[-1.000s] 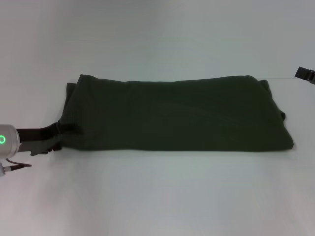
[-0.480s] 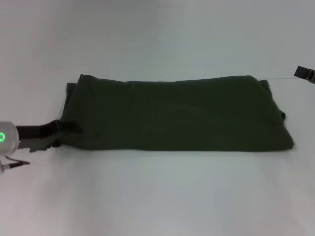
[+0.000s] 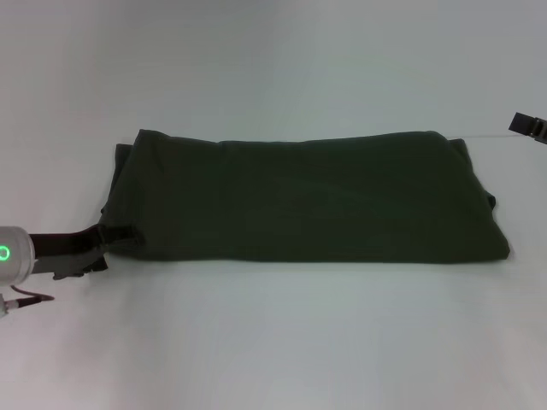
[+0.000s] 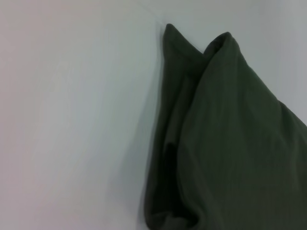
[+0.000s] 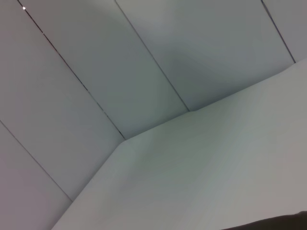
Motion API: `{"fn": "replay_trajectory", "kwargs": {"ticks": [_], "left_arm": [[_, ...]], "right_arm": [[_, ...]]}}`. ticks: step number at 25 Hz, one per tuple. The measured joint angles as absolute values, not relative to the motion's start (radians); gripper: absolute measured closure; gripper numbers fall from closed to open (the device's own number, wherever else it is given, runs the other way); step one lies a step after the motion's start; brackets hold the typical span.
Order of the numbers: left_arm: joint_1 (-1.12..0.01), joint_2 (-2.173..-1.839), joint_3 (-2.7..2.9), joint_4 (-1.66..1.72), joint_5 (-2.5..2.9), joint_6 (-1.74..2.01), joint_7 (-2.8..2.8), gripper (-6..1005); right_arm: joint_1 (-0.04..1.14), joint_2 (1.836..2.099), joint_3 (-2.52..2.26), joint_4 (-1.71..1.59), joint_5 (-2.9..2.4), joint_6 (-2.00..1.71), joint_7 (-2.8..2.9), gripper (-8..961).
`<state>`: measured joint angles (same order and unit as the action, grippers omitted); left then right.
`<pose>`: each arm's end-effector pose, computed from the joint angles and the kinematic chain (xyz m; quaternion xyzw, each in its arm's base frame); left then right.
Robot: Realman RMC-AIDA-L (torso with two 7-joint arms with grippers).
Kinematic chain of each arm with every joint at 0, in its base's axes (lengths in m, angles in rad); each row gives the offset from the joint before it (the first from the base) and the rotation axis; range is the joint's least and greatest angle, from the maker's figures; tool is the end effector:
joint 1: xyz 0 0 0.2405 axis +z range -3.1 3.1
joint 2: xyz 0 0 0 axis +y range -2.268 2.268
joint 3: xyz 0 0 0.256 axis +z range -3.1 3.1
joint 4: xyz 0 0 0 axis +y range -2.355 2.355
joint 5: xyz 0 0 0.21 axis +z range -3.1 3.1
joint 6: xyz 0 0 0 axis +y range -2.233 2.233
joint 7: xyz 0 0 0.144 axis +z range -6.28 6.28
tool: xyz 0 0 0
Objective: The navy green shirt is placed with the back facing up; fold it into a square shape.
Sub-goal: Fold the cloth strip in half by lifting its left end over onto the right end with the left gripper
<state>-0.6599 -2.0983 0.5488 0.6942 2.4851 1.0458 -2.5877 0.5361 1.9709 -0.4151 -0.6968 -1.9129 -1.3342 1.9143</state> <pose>-0.3124 0.3936 0.0136 -0.6518 -0.6910 -0.1552 0.2712 0.3072 0.3794 0.1087 -0.7557 0.4657 0.3514 0.2978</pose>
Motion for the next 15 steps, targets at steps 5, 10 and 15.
{"fn": "replay_trajectory", "kwargs": {"ticks": [5, 10, 15], "left_arm": [[-0.667, -2.1, 0.552, 0.693, 2.481, 1.034, -2.588, 114], [-0.678, -2.1, 0.554, 0.683, 2.484, 1.018, -2.588, 114], [-0.679, -2.099, 0.554, 0.681, 2.485, 1.012, -2.588, 114]], "right_arm": [[0.537, 1.971, -0.414, -0.697, -1.913, -1.333, 1.914, 42], [0.536, 1.971, -0.414, -0.698, -1.913, -1.333, 1.914, 41], [0.535, 1.972, -0.414, -0.698, -1.913, -1.333, 1.914, 41]]}}
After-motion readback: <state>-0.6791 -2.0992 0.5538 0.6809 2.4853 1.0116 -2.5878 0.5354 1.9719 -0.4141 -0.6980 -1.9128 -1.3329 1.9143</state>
